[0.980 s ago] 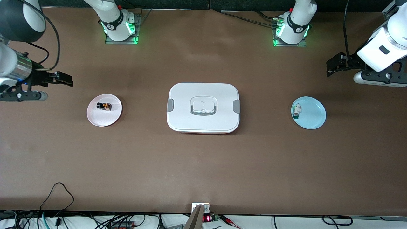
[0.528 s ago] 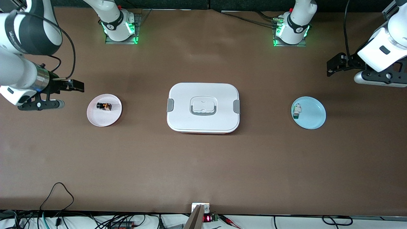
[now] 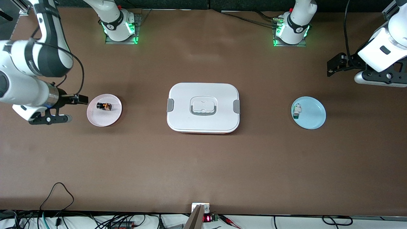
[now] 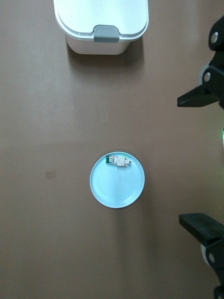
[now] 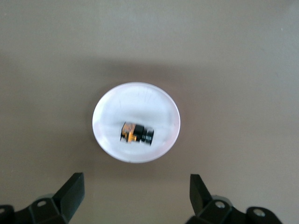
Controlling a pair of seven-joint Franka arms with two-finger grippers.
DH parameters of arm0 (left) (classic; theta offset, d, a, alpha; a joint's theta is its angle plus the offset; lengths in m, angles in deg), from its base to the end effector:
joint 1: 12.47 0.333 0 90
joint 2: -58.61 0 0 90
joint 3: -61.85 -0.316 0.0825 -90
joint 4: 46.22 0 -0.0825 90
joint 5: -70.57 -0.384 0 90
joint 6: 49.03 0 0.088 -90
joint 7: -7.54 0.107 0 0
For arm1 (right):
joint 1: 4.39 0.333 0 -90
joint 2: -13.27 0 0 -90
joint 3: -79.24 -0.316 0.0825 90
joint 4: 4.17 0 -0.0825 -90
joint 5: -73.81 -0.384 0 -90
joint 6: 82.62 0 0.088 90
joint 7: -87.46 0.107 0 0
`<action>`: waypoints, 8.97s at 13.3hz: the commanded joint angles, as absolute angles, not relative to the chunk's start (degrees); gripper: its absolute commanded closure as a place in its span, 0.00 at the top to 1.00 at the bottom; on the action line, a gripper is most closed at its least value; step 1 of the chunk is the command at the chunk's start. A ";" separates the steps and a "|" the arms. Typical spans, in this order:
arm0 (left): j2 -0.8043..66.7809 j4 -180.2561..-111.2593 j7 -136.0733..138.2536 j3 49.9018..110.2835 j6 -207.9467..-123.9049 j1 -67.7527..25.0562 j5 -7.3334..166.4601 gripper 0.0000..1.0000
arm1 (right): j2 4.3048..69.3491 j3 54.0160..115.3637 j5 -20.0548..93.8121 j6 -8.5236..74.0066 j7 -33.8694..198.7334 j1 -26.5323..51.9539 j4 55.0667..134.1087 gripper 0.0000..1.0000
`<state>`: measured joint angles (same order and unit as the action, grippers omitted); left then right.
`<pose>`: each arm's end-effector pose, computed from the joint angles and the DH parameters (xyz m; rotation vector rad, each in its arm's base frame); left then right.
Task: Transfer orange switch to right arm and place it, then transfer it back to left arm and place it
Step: 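Reach the right gripper back down to the switch on the white plate, then close the right gripper on the orange switch, then lift the orange switch off the white plate with the right gripper, then carry the switch over the box while the left gripper reaches toward it, then close the left gripper on the switch held by the right gripper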
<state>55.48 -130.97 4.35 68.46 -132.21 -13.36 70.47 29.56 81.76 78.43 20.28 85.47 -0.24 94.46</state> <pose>0.5546 -0.0709 0.6270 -3.1337 0.1178 0.1282 0.6146 0.0126 0.4037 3.0336 0.1365 -0.3199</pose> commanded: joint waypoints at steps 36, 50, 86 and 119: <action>55.89 -130.68 3.85 68.27 -131.64 -13.62 69.34 1.00 | 35.34 81.26 84.27 58.19 92.39 -1.13 124.06 1.00; 55.89 -130.68 3.85 68.27 -131.64 -13.62 69.34 1.00 | 34.02 81.17 84.01 57.04 86.59 -1.84 123.89 0.35; 55.36 -130.68 4.81 68.71 -130.68 -14.41 69.52 1.00 | 31.81 73.53 12.12 21.09 9.16 5.19 78.36 0.32; 44.72 -149.40 4.20 81.45 -153.61 -8.52 158.99 1.00 | 40.96 72.03 -18.03 50.80 -2.18 27.34 76.78 0.19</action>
<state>42.60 -147.21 3.46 80.35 -151.68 -8.61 156.83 39.84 72.44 -16.37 49.59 -1.40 27.13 78.79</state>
